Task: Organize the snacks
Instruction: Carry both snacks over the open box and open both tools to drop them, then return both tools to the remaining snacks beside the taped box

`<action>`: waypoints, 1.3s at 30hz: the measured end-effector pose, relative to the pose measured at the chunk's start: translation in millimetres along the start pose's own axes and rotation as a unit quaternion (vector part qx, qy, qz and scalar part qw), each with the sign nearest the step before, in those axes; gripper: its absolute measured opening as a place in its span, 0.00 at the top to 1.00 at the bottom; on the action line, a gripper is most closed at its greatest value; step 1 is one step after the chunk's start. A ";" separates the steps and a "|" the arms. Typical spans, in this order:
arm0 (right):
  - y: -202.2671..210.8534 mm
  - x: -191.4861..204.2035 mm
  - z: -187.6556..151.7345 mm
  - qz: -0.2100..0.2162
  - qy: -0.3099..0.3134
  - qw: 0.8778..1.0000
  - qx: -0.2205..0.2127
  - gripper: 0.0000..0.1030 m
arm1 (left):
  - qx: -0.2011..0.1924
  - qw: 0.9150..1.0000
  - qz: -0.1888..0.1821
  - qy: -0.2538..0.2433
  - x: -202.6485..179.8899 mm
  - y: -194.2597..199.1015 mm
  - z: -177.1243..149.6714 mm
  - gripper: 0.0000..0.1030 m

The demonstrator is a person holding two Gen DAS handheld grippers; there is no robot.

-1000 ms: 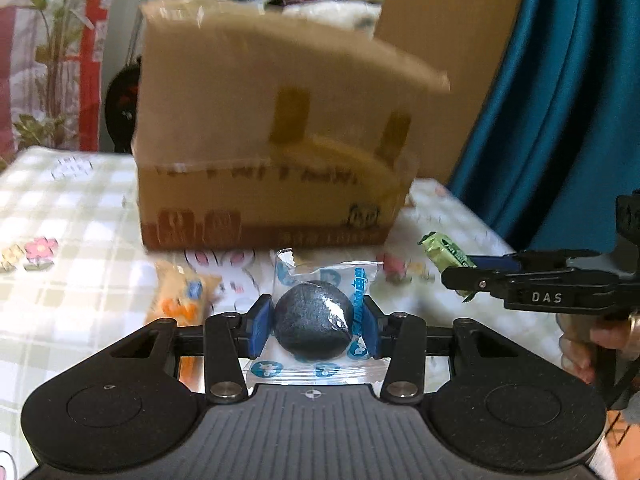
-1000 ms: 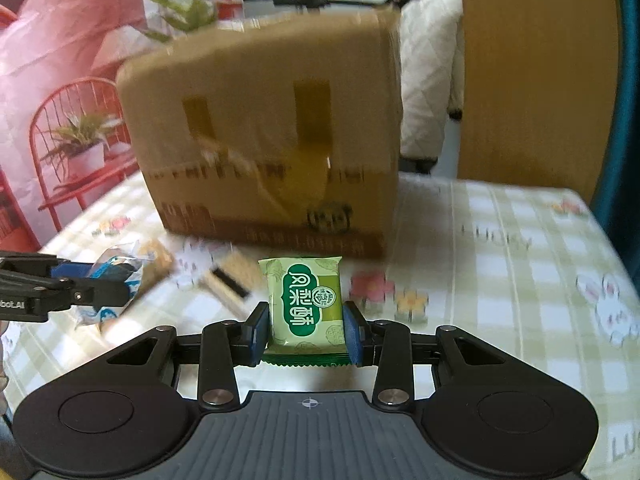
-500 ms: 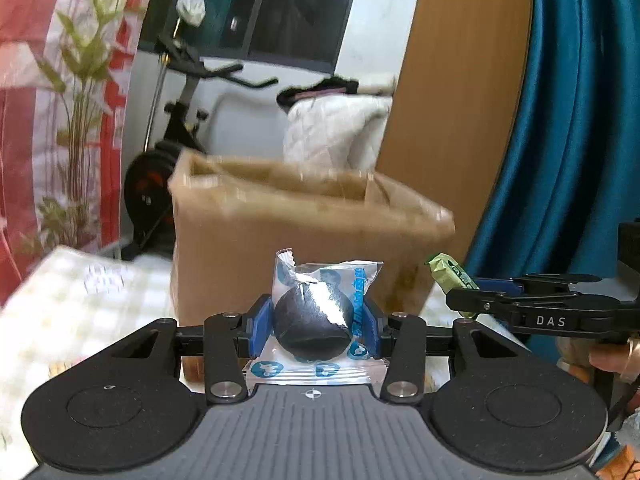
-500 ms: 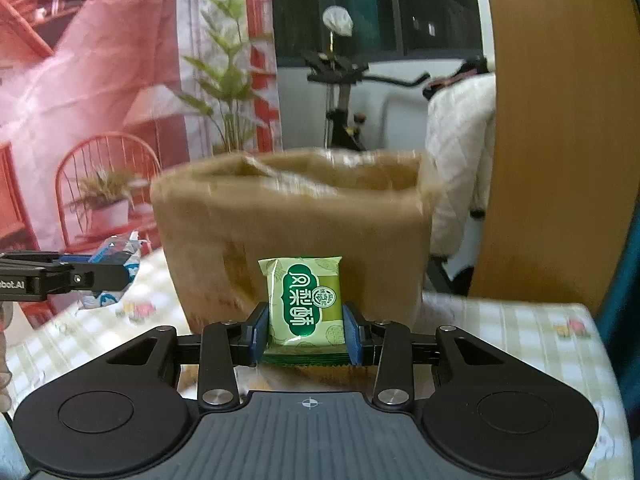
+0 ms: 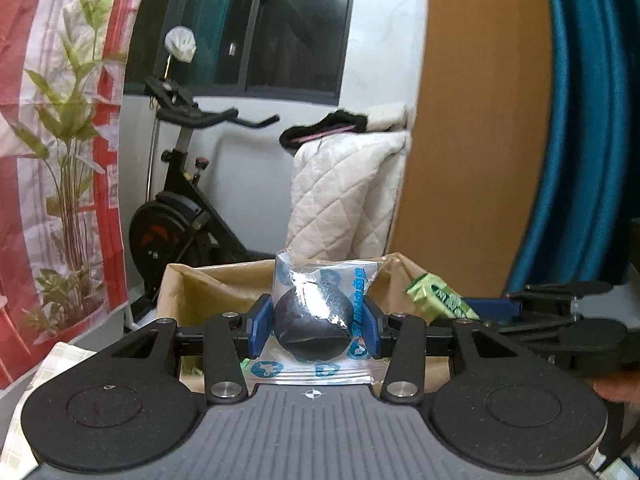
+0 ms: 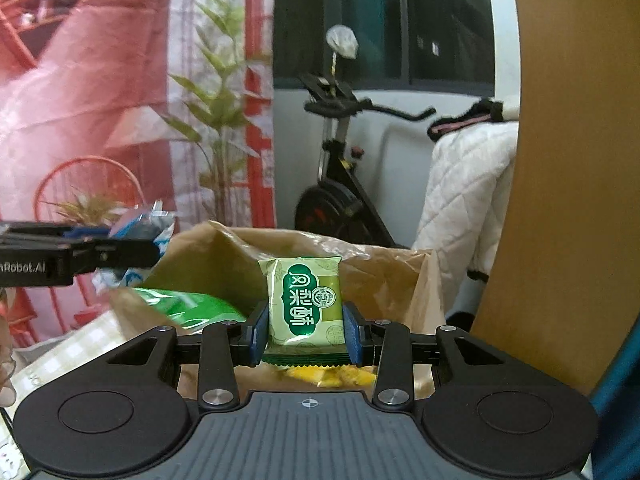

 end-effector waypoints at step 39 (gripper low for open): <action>36.3 64.2 -137.4 0.086 0.000 0.995 0.058 0.44 | 0.133 0.990 0.043 0.009 59.2 69.0 -147.7 0.32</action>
Point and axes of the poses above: each gripper's, at about its wrist camera, not at the fingertips, and y roughly against the way its jaws point, x to its left, z to its top, the point moved 9 cm from there along -y, roughly the way its jaws point, and after that the axes turned 4 degrees about y, right-handed, at the moved point
